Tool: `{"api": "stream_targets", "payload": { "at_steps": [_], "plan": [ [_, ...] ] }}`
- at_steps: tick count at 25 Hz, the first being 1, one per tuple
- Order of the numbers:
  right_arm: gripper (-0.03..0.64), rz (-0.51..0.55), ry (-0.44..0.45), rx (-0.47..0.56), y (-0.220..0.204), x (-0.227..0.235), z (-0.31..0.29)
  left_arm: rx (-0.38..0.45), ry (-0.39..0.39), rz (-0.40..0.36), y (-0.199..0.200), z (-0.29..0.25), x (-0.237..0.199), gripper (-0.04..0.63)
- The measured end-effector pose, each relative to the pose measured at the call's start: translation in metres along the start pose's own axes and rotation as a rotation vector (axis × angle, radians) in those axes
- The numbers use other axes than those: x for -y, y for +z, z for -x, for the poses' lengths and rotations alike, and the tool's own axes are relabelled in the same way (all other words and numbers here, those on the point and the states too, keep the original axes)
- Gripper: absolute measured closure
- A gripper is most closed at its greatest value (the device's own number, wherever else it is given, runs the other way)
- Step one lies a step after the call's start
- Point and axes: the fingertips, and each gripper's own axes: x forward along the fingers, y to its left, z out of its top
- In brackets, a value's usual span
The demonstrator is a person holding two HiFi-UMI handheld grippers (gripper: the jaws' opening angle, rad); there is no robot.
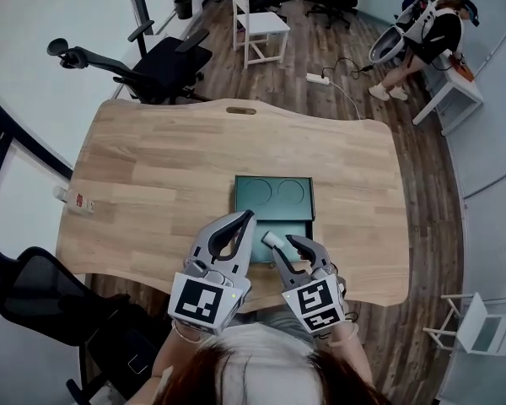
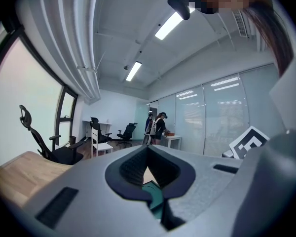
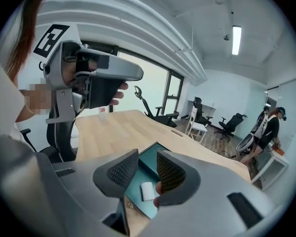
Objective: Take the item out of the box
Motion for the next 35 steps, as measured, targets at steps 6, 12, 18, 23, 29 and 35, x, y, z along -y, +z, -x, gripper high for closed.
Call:
{"api": "stream_targets", "payload": {
  "at_steps": [6, 12, 18, 23, 29, 35],
  "plan": [
    [0.46, 0.028, 0.05, -0.092, -0.023, 0.009, -0.018, -0.005, 0.038, 0.026, 0.0, -0.013, -0.011, 0.591],
    [0.446, 0.045, 0.134, -0.178, -0.05, 0.005, -0.042, 0.004, 0.075, 0.021, -0.005, -0.026, -0.022, 0.591],
    [0.434, 0.058, 0.198, -0.241, -0.072, 0.002, -0.061, 0.009, 0.103, 0.022, -0.006, -0.033, -0.03, 0.591],
    [0.423, 0.086, 0.239, -0.304, -0.091, 0.003, -0.077, -0.004, 0.127, 0.028, -0.009, -0.041, -0.035, 0.591],
    [0.411, 0.079, 0.295, -0.374, -0.116, -0.001, -0.095, -0.024, 0.154, 0.024, -0.016, -0.049, -0.041, 0.591],
    [0.403, 0.076, 0.336, -0.431, -0.134, -0.002, -0.113, -0.046, 0.18, 0.026, -0.02, -0.055, -0.049, 0.591]
  ]
}}
